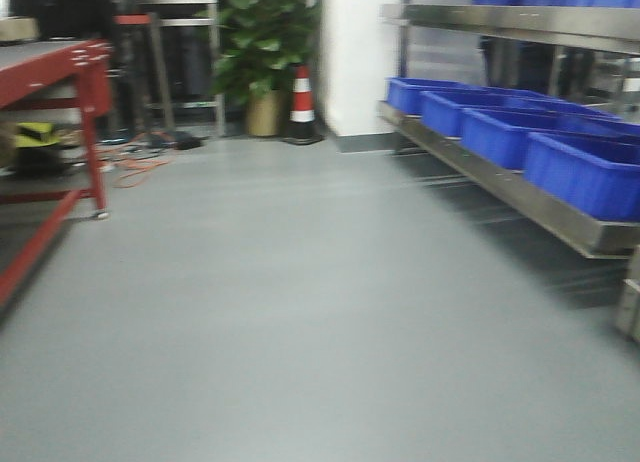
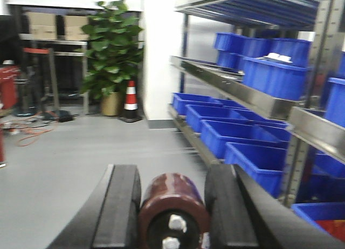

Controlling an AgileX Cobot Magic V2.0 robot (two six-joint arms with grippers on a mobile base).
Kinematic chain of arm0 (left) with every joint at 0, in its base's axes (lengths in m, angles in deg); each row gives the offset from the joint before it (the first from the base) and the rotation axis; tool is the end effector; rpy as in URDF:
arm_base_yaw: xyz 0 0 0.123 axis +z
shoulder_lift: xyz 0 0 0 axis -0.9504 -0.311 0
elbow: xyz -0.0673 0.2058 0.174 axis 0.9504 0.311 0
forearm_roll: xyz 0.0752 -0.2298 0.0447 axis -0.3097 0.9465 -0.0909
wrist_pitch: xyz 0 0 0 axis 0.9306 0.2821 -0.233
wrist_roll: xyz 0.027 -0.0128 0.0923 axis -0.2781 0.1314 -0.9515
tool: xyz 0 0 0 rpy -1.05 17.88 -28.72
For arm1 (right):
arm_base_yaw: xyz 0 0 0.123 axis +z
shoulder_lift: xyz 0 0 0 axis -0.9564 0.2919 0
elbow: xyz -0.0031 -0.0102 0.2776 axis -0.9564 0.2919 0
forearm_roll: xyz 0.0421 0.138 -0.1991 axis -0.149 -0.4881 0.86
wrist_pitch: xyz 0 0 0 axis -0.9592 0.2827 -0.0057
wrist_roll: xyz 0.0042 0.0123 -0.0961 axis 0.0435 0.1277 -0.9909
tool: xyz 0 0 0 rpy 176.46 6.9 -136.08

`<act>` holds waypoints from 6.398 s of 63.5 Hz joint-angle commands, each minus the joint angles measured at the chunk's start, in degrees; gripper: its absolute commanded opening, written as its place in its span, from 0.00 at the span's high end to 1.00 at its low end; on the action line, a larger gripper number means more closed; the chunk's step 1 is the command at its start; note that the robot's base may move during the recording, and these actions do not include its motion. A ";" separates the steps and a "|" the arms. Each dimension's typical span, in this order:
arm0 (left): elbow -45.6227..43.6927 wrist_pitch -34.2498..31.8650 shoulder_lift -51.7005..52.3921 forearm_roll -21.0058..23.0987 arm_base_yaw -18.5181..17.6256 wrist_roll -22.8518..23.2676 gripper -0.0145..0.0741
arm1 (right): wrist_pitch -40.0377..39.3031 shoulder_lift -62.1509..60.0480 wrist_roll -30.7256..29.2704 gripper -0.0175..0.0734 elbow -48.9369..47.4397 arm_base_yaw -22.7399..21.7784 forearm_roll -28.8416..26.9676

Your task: Place cylindrical capacitor in blue bin on shelf

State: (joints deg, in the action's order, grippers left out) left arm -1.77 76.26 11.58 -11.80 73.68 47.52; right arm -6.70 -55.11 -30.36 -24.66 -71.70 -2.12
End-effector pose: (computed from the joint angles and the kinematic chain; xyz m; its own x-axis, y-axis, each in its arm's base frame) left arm 0.0716 0.0021 0.3744 0.2605 -0.0486 -0.9642 -0.0148 0.9984 -0.0543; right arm 0.0844 0.0027 0.3867 0.0733 0.0109 -0.9972 -0.0310 0.9995 0.0086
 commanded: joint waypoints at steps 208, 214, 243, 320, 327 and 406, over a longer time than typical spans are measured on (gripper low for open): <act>-0.05 -1.52 0.35 0.31 -0.20 0.13 0.96 | -1.25 -0.13 -0.29 0.99 -0.02 -0.02 0.51; -0.05 -1.52 0.35 0.31 -0.20 0.13 0.96 | -1.25 -0.13 -0.29 0.99 -0.02 -0.02 0.51; -0.05 -1.84 0.35 0.31 -0.20 0.13 0.96 | -1.65 -0.13 -0.29 0.99 -0.02 -0.02 0.51; -35.10 7.04 -51.16 0.16 -27.82 -4.35 0.96 | -14.15 43.93 -4.78 0.99 -23.15 28.04 1.49; -35.84 7.70 -54.27 3.13 -28.36 -4.35 0.96 | -14.03 46.06 -4.78 0.99 -23.98 28.04 -0.26; -32.89 13.15 -42.18 2.96 -27.04 -2.41 0.96 | 0.36 33.46 -4.67 0.99 -22.03 28.04 -2.98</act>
State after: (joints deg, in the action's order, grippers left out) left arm -36.49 89.36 -32.70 -8.71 45.87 44.54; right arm -7.80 -19.70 -34.78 -48.04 -43.67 -5.12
